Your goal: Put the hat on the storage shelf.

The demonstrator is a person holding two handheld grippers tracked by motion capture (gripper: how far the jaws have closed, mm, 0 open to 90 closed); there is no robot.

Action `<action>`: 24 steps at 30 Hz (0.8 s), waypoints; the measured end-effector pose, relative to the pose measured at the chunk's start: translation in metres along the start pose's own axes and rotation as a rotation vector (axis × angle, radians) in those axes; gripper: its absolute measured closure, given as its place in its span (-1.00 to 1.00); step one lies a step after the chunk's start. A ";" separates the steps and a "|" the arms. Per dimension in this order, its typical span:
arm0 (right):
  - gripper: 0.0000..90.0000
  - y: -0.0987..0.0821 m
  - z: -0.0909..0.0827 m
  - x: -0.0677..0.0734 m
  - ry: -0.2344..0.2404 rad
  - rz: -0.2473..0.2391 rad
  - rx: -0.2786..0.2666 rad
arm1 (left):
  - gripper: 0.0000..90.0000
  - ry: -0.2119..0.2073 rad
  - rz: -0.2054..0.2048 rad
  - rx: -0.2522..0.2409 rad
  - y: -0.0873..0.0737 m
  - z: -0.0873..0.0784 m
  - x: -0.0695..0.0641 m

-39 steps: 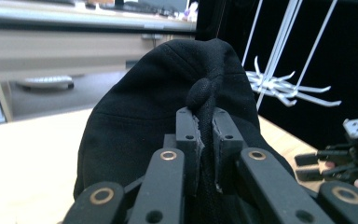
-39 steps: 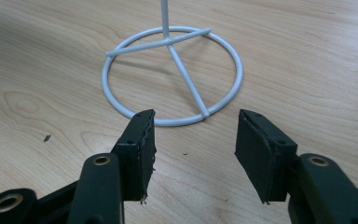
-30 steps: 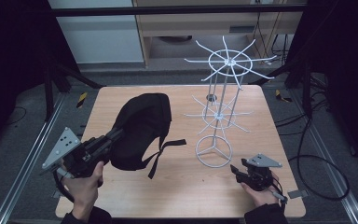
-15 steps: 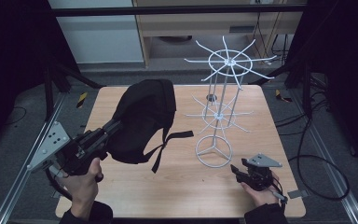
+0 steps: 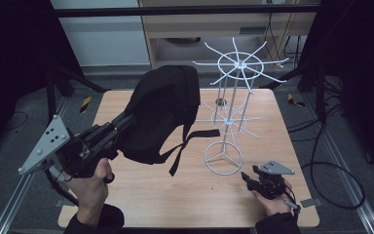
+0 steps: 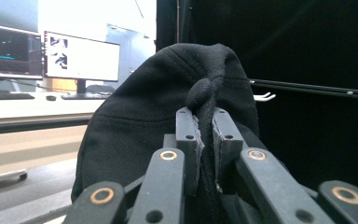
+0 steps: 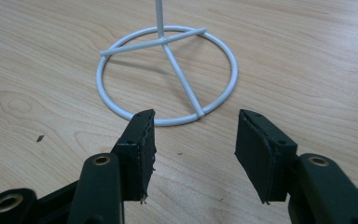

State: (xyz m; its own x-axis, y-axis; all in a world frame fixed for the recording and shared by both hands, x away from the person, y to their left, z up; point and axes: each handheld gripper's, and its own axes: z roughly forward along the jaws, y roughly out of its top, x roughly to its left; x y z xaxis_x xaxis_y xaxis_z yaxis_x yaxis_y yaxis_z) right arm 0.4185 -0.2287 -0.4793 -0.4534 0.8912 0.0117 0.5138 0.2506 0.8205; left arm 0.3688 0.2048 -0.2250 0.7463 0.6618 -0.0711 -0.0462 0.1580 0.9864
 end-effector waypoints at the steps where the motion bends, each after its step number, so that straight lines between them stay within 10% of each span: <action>1: 0.05 0.000 0.000 0.000 0.000 0.000 0.000 | 0.84 0.000 0.000 0.000 0.000 0.000 0.000; 24: 0.05 0.000 0.000 0.000 0.004 -0.003 0.001 | 0.84 -0.059 0.035 0.100 -0.001 0.066 -0.023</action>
State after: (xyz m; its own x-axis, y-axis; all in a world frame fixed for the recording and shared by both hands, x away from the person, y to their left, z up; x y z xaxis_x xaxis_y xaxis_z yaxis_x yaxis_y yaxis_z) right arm 0.4186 -0.2283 -0.4796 -0.4579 0.8889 0.0118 0.5130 0.2534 0.8201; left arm 0.3955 0.1405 -0.2141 0.7836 0.6206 -0.0300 -0.0091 0.0597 0.9982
